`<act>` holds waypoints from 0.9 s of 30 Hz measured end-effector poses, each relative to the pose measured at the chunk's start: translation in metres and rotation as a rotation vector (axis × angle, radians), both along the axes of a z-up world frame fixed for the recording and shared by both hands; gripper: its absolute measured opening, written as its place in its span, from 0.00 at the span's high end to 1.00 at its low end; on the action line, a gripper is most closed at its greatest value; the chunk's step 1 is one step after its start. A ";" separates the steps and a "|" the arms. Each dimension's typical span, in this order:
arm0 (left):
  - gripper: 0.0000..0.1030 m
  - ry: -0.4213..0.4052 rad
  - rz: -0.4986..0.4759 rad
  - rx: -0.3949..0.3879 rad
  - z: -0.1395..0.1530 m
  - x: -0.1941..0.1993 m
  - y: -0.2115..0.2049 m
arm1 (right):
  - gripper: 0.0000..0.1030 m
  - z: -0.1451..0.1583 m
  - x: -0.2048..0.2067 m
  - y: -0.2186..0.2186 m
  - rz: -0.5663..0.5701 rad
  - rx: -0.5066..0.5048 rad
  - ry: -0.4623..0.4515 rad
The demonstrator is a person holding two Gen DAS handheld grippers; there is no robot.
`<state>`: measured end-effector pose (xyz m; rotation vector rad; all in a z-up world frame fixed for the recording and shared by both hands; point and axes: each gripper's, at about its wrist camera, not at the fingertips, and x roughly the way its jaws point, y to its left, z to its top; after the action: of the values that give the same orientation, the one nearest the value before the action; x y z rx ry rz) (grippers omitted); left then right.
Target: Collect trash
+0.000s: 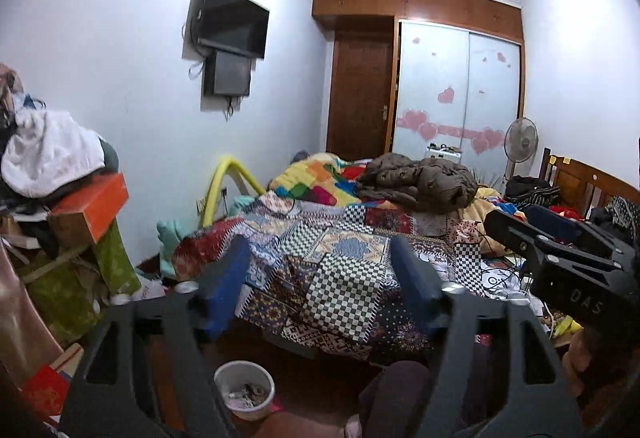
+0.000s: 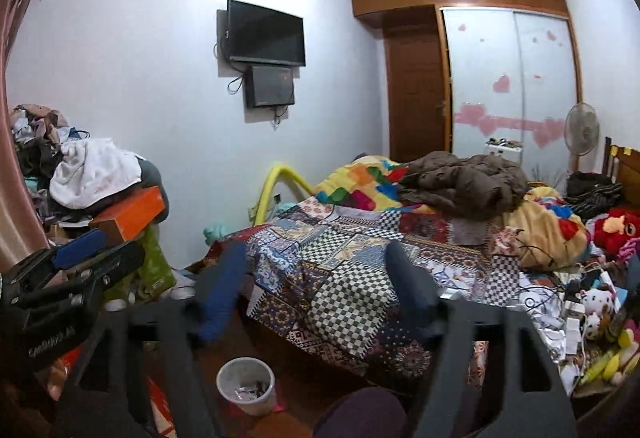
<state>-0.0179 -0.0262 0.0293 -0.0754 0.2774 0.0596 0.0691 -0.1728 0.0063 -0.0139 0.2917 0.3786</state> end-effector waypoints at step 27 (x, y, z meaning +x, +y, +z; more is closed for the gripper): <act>0.06 0.011 0.008 -0.037 -0.011 -0.014 0.012 | 0.00 -0.005 -0.031 -0.018 -0.154 0.016 -0.009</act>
<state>-0.0321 -0.0144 0.0186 -0.1132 0.2891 0.0626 0.0379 -0.1906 0.0018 0.0228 0.2789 0.2284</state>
